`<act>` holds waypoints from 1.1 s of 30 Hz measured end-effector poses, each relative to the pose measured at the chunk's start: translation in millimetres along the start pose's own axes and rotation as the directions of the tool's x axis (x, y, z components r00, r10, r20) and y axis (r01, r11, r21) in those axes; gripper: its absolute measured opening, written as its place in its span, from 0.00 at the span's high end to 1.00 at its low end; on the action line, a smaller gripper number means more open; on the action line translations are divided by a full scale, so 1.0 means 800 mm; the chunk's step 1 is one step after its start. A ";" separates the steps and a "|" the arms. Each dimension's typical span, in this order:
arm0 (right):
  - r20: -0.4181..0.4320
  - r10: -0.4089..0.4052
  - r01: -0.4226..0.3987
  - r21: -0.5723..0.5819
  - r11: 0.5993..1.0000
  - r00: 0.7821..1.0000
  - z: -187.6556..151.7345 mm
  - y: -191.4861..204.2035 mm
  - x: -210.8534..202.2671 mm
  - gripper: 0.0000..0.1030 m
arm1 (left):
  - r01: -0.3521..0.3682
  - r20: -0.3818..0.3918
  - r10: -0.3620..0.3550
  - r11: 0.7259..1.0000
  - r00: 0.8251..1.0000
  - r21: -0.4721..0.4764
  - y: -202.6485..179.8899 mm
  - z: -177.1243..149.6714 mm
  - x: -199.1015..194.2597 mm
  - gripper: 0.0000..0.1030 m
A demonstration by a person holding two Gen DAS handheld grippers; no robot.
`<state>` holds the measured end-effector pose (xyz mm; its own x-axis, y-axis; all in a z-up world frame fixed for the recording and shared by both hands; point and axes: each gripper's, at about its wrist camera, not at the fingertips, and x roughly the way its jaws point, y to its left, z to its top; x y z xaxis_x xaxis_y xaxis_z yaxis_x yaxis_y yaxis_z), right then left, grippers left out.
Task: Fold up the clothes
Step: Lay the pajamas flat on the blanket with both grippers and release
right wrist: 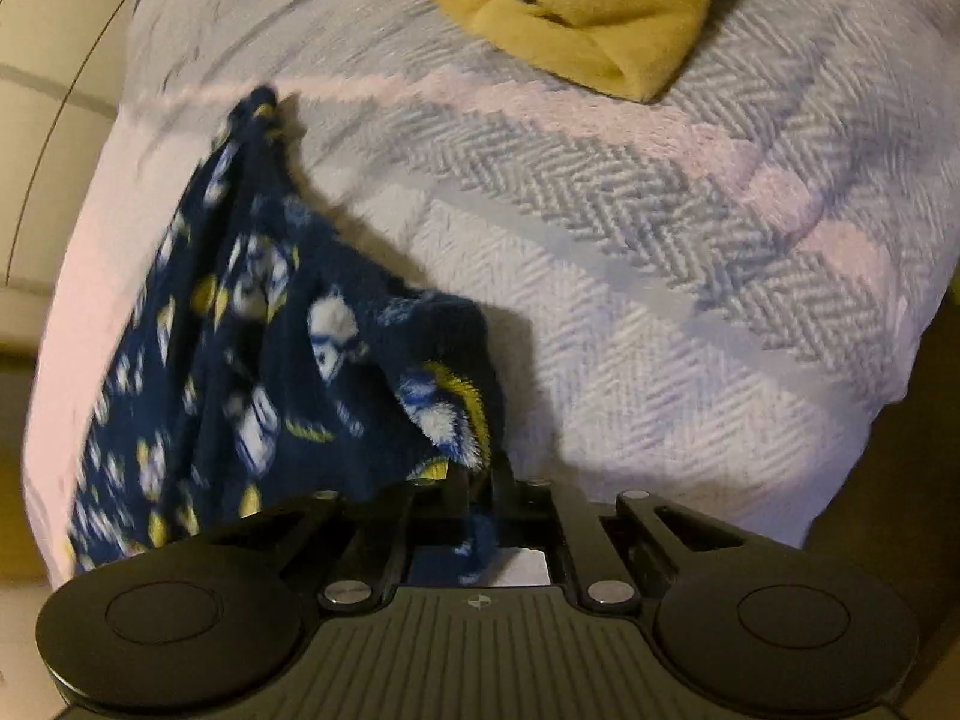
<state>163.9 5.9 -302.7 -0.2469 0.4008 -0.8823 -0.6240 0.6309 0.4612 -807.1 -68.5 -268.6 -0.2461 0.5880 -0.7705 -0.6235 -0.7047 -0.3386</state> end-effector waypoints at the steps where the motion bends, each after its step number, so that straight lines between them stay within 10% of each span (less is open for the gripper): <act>1: -0.020 -0.025 0.025 -0.008 1.000 0.999 -0.003 -0.005 0.001 0.96 | -0.057 -0.036 0.057 0.998 0.998 0.004 0.017 -0.008 0.006 0.97; 3: -0.045 -0.034 0.034 0.002 0.999 0.998 -0.009 -0.016 0.006 0.96 | -0.164 -0.121 0.174 0.982 0.977 0.091 0.033 -0.030 0.030 0.95; 9: -0.037 -0.054 0.051 -0.067 0.996 0.998 -0.008 -0.007 -0.002 0.96 | -0.166 -0.050 0.177 0.970 0.983 0.176 0.013 -0.027 0.024 0.90; 16: -0.055 -0.145 0.131 -0.206 0.970 0.988 -0.006 0.017 -0.020 0.60 | -0.303 0.056 0.301 0.901 0.952 0.310 -0.015 0.005 -0.012 0.79; 22: 0.078 -0.219 0.233 -0.355 0.906 0.973 0.000 0.050 -0.055 0.57 | -0.122 -0.006 0.139 0.887 0.990 0.446 -0.077 0.048 0.008 0.59; 30: 0.144 -0.102 0.137 -0.262 0.955 0.984 0.044 0.099 -0.027 0.57 | -0.013 -0.182 0.148 0.807 0.972 0.590 -0.155 0.046 0.124 0.55; 32: 0.137 -0.093 0.129 -0.283 0.950 0.986 0.042 0.115 -0.016 0.57 | -0.006 -0.226 0.171 0.809 0.959 0.588 -0.152 0.044 0.144 0.65; 33: 0.134 -0.089 0.125 -0.291 0.949 0.987 0.040 0.122 -0.011 0.57 | 0.001 -0.243 0.174 0.811 0.954 0.585 -0.150 0.043 0.153 0.88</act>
<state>129.3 85.2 -247.0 -0.0887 0.4281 -0.8994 -0.8384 0.4554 0.2995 -788.3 101.4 -303.5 -0.1631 0.3416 -0.9256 -0.9398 -0.3392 0.0405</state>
